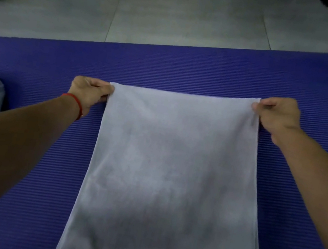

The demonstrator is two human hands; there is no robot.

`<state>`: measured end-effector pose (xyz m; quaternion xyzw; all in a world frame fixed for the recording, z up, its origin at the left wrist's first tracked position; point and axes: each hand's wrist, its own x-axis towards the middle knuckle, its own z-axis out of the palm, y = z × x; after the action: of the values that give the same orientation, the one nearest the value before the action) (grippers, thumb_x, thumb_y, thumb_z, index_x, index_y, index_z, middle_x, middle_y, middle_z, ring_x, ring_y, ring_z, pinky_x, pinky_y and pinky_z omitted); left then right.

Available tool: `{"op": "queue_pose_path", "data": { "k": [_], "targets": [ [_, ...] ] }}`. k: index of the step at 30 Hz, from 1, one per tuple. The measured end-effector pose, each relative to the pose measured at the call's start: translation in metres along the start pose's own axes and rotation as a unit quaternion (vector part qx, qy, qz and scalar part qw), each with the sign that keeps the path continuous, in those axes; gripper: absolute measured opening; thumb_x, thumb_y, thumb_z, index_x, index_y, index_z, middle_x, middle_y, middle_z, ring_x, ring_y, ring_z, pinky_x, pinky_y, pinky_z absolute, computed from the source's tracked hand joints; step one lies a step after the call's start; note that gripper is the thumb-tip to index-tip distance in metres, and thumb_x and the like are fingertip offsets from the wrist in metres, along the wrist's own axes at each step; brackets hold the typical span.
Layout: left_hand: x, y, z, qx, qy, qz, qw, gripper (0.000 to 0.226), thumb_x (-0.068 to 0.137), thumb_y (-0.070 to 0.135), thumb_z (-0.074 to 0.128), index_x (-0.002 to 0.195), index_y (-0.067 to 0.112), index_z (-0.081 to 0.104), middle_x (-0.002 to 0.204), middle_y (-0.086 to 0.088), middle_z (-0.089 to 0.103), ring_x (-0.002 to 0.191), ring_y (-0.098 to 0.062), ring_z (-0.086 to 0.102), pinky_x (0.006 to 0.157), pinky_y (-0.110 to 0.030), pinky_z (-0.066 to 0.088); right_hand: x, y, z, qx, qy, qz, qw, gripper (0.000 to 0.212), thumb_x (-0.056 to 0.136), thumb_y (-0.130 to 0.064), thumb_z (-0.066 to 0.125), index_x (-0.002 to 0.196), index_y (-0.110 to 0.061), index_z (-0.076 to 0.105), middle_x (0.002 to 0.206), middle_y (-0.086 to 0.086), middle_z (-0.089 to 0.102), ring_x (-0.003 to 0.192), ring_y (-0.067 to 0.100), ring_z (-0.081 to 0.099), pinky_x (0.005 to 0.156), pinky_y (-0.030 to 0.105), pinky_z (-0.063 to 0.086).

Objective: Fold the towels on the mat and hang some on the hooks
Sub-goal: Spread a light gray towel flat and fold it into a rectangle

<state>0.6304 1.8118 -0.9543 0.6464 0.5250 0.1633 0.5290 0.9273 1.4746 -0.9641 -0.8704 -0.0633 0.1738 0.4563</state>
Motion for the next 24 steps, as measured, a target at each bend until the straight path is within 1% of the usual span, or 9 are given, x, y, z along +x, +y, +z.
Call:
{"op": "queue_pose_path", "data": {
  "k": [4, 7, 9, 11, 13, 16, 18, 21, 24],
  "targets": [
    [0.020, -0.010, 0.008, 0.056, 0.043, -0.025, 0.997, 0.013, 0.080, 0.009, 0.082, 0.077, 0.018, 0.073, 0.090, -0.003, 0.074, 0.086, -0.020, 0.072, 0.081, -0.032, 0.061, 0.010, 0.010, 0.008, -0.041, 0.033, -0.007, 0.999, 0.027, 0.091, -0.020, 0.075, 0.115, -0.007, 0.073, 0.120, 0.007, 0.070, 0.106, 0.016, 0.063, 0.093, 0.023, 0.047],
    [0.032, -0.014, 0.014, 0.101, 0.093, -0.049, 0.989, 0.022, 0.070, 0.016, 0.082, 0.084, 0.020, 0.066, 0.101, -0.003, 0.072, 0.097, -0.022, 0.071, 0.091, -0.034, 0.057, 0.004, 0.011, 0.021, -0.105, 0.067, -0.062, 0.990, 0.031, 0.094, -0.021, 0.067, 0.118, -0.002, 0.064, 0.123, 0.017, 0.066, 0.112, 0.031, 0.063, 0.092, 0.030, 0.048],
    [0.008, -0.011, 0.023, 0.235, 0.117, 0.063, 0.963, 0.021, 0.081, 0.014, 0.070, 0.099, 0.015, 0.061, 0.113, -0.009, 0.065, 0.105, -0.028, 0.062, 0.090, -0.032, 0.050, -0.018, 0.011, 0.028, -0.195, 0.079, -0.158, 0.965, 0.033, 0.095, -0.023, 0.061, 0.120, -0.003, 0.053, 0.126, 0.021, 0.055, 0.113, 0.038, 0.055, 0.091, 0.044, 0.045],
    [-0.040, -0.017, 0.029, 0.350, 0.079, 0.259, 0.897, 0.029, 0.087, 0.017, 0.062, 0.114, 0.010, 0.057, 0.126, -0.017, 0.056, 0.112, -0.037, 0.053, 0.088, -0.043, 0.047, -0.062, 0.020, 0.037, -0.310, 0.039, -0.274, 0.910, 0.037, 0.096, -0.030, 0.054, 0.126, -0.008, 0.050, 0.135, 0.018, 0.049, 0.123, 0.038, 0.048, 0.097, 0.052, 0.042],
    [-0.100, -0.041, 0.028, 0.428, -0.018, 0.411, 0.805, 0.042, 0.090, 0.028, 0.057, 0.129, 0.013, 0.053, 0.145, -0.016, 0.045, 0.127, -0.041, 0.045, 0.094, -0.051, 0.044, -0.123, 0.037, 0.043, -0.356, -0.062, -0.367, 0.857, 0.050, 0.095, -0.035, 0.046, 0.138, -0.010, 0.047, 0.156, 0.018, 0.036, 0.143, 0.038, 0.035, 0.112, 0.059, 0.033],
    [-0.193, -0.095, 0.007, 0.511, -0.163, 0.514, 0.669, 0.064, 0.092, 0.042, 0.048, 0.151, 0.018, 0.044, 0.164, -0.015, 0.027, 0.148, -0.043, 0.027, 0.115, -0.064, 0.026, -0.216, 0.067, 0.040, -0.389, -0.187, -0.444, 0.785, 0.063, 0.098, -0.040, 0.041, 0.156, -0.016, 0.036, 0.170, 0.014, 0.009, 0.157, 0.033, 0.007, 0.122, 0.063, 0.014],
    [-0.235, -0.134, -0.018, 0.554, -0.237, 0.544, 0.584, 0.073, 0.092, 0.052, 0.048, 0.157, 0.020, 0.035, 0.167, -0.015, 0.017, 0.152, -0.043, 0.017, 0.115, -0.069, 0.022, -0.261, 0.091, 0.024, -0.415, -0.237, -0.488, 0.730, 0.064, 0.102, -0.042, 0.040, 0.161, -0.022, 0.026, 0.171, 0.008, 0.005, 0.158, 0.031, 0.002, 0.124, 0.061, 0.009],
    [-0.252, -0.162, -0.049, 0.577, -0.304, 0.531, 0.541, 0.073, 0.100, 0.059, 0.040, 0.160, 0.023, 0.022, 0.168, -0.011, 0.012, 0.154, -0.039, 0.011, 0.114, -0.069, 0.025, -0.285, 0.125, -0.013, -0.478, -0.267, -0.497, 0.673, 0.066, 0.106, -0.047, 0.037, 0.164, -0.022, 0.015, 0.171, 0.006, 0.006, 0.158, 0.030, 0.007, 0.120, 0.064, 0.022],
    [-0.254, -0.161, -0.066, 0.589, -0.321, 0.525, 0.523, 0.074, 0.101, 0.058, 0.038, 0.161, 0.020, 0.018, 0.168, -0.014, 0.009, 0.154, -0.040, 0.009, 0.115, -0.069, 0.024, -0.287, 0.131, -0.041, -0.515, -0.272, -0.450, 0.677, 0.069, 0.106, -0.048, 0.036, 0.164, -0.022, 0.009, 0.171, 0.007, 0.007, 0.157, 0.030, 0.008, 0.117, 0.063, 0.028]
  ]
}}
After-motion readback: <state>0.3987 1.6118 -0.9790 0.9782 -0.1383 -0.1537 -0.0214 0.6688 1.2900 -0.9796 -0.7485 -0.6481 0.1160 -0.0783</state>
